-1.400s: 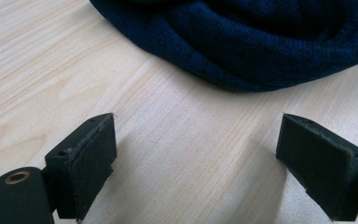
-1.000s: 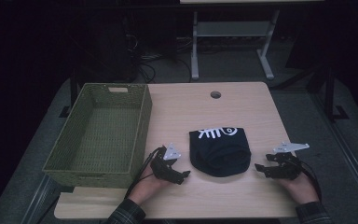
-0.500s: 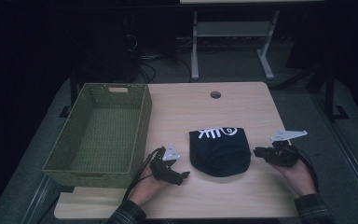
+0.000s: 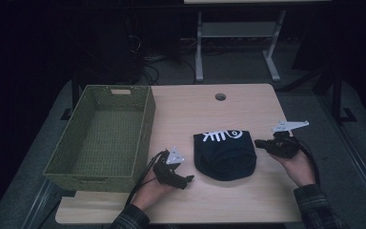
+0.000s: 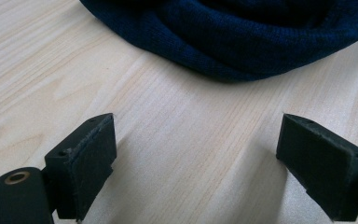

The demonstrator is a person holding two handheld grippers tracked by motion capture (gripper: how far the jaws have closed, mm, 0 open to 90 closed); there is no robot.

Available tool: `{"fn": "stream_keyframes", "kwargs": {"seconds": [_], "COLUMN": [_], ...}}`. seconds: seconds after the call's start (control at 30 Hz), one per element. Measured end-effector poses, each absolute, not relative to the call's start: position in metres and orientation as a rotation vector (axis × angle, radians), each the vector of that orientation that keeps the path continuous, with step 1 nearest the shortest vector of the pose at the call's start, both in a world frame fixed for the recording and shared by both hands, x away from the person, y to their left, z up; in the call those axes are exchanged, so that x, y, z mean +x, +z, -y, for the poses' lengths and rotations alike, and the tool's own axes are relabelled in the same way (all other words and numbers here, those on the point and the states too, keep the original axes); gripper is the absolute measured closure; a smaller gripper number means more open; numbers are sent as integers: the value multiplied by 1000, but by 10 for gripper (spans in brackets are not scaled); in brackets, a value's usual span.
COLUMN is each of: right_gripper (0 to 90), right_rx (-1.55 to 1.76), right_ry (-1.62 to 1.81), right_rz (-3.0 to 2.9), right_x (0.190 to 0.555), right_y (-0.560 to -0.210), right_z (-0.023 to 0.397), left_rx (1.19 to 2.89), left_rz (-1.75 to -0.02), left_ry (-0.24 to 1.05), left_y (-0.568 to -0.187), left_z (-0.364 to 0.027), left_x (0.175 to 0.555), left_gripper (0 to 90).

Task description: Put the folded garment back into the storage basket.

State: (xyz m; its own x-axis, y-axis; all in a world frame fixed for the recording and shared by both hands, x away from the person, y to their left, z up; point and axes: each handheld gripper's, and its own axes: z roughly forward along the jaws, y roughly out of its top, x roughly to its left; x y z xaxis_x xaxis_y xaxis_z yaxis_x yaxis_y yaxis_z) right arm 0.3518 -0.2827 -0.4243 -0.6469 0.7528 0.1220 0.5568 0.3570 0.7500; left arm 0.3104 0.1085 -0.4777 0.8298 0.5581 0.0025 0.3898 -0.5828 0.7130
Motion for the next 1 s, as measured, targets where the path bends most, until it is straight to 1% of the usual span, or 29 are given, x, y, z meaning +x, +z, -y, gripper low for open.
{"fn": "stream_keyframes", "kwargs": {"seconds": [0.53,0.77,1.0], "right_gripper": [899,899,899], "right_rx": [1182,1199,1236], "right_ry": [1184,1165,1143], "right_rz": [-2367,-2385,-2400], "right_x": [390,409,426], "right_y": [-413,-420,-435], "right_z": [268,258,254], "left_rx": [2260,2264,2264], "left_rz": [-690,-691,-691], "left_ry": [295,293,294], "left_y": [-478,-477,-477], "left_z": [-108,-108,-109], "left_x": [310,310,310], "left_gripper": [110,110,110]}}
